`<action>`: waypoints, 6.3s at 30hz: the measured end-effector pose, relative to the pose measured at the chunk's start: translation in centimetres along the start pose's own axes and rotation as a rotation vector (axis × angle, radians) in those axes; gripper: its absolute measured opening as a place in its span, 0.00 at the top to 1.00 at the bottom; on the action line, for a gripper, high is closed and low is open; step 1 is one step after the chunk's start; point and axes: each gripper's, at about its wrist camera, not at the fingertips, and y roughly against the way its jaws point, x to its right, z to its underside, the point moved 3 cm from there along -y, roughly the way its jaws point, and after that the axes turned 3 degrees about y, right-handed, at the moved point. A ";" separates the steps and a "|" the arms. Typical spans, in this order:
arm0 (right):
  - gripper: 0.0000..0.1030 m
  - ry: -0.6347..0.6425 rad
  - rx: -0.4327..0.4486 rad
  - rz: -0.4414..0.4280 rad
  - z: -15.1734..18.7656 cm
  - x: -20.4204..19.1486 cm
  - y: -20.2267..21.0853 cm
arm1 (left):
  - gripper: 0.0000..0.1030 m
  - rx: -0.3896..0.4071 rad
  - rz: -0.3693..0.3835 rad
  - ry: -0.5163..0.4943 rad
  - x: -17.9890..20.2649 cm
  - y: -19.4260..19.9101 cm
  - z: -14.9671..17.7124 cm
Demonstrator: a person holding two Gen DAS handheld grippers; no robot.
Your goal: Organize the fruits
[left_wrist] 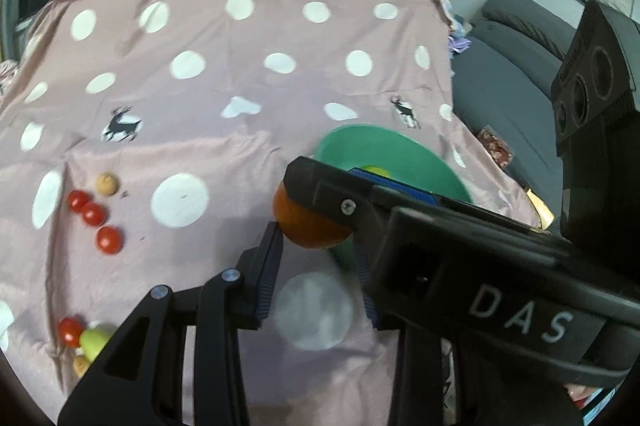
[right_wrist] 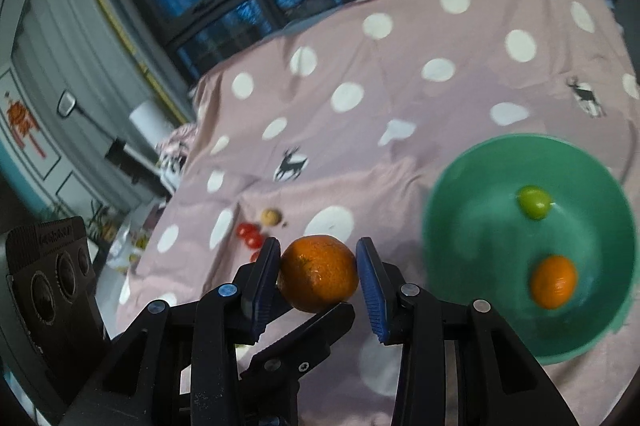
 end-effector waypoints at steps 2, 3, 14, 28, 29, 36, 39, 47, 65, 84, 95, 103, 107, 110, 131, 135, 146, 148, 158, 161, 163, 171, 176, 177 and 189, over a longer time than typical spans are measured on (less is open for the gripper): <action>0.60 -0.025 0.021 0.014 -0.4 1.0 0.6 | 0.66 -0.001 0.012 -0.021 1.1 -0.5 -0.4; 0.60 -0.039 0.032 0.020 -0.5 1.6 0.9 | 0.66 -0.003 0.018 -0.030 1.6 -0.8 -0.5; 0.60 -0.160 0.109 0.084 -0.8 6.6 3.6 | 0.66 -0.051 0.082 -0.122 6.0 -4.1 -1.3; 0.60 -0.291 0.067 0.125 -0.1 11.0 3.2 | 0.66 -0.151 0.100 -0.152 7.6 -7.7 -0.8; 0.60 -0.298 0.063 0.126 0.0 11.2 3.1 | 0.66 -0.157 0.100 -0.152 7.7 -7.9 -0.8; 0.60 -0.339 0.030 0.141 0.3 12.2 2.6 | 0.66 -0.198 0.107 -0.143 7.8 -9.1 -0.6; 0.60 -0.347 0.021 0.147 0.4 12.5 2.4 | 0.66 -0.212 0.113 -0.141 7.8 -9.4 -0.5; 0.60 -0.355 -0.008 0.176 0.7 12.9 1.9 | 0.66 -0.244 0.111 -0.133 7.8 -10.2 -0.2; 0.60 -0.332 0.027 0.247 0.4 12.8 2.5 | 0.40 -0.175 0.101 -0.104 6.5 -7.5 -1.1; 0.51 -0.145 0.100 0.292 -1.4 6.8 3.0 | 0.18 0.110 -0.279 0.214 -11.7 9.0 -0.1; 0.51 0.030 0.017 0.257 -0.6 0.7 -0.8 | 0.18 0.145 -0.413 0.440 -21.7 11.2 3.3; 0.51 0.133 -0.126 0.056 1.7 -5.0 -4.9 | 0.18 0.142 -0.431 0.489 -23.9 11.3 4.0; 0.51 0.179 -0.231 -0.077 3.7 -8.0 -7.4 | 0.19 0.131 -0.420 0.496 -24.2 11.0 4.2; 0.51 0.211 -0.317 -0.137 5.6 -10.2 -9.4 | 0.19 0.126 -0.436 0.484 -24.1 10.8 4.2; 0.60 0.284 -0.449 -0.126 9.6 -12.5 -13.2 | 0.19 0.087 -0.402 0.447 -22.7 9.4 4.3; 0.60 0.250 -0.442 -0.117 9.0 -11.6 -13.0 | 0.19 0.082 -0.397 0.423 -21.9 9.1 4.3; 0.60 0.126 -0.457 -0.008 7.1 -5.6 -12.2 | 0.19 0.026 -0.335 0.352 -18.7 6.8 4.4; 0.60 0.111 -0.456 -0.003 7.2 -5.1 -12.0 | 0.19 0.010 -0.323 0.336 -18.1 6.2 4.5; 0.60 0.055 -0.441 -0.030 6.3 -4.1 -11.1 | 0.29 -0.029 -0.268 0.317 -16.4 4.7 4.9; 0.60 0.031 -0.421 -0.041 5.8 -3.5 -10.4 | 0.41 -0.048 -0.205 0.308 -15.5 4.2 4.9; 0.60 0.003 -0.395 -0.050 5.5 -3.0 -10.0 | 0.48 -0.070 -0.165 0.286 -14.6 3.8 5.1; 0.60 -0.074 -0.386 -0.144 5.3 -3.0 -10.1 | 0.53 -0.204 -0.075 0.225 -11.2 -0.1 6.7; 0.60 -0.073 -0.422 -0.150 5.8 -3.2 -10.9 | 0.55 -0.241 -0.078 0.232 -10.9 -1.3 7.3; 0.60 -0.073 -0.428 -0.148 5.9 -3.2 -11.0 | 0.55 -0.244 -0.078 0.233 -10.9 -1.4 7.3; 0.60 -0.049 -0.460 -0.122 6.5 -3.5 -11.9 | 0.62 -0.236 -0.088 0.256 -11.2 -1.6 7.2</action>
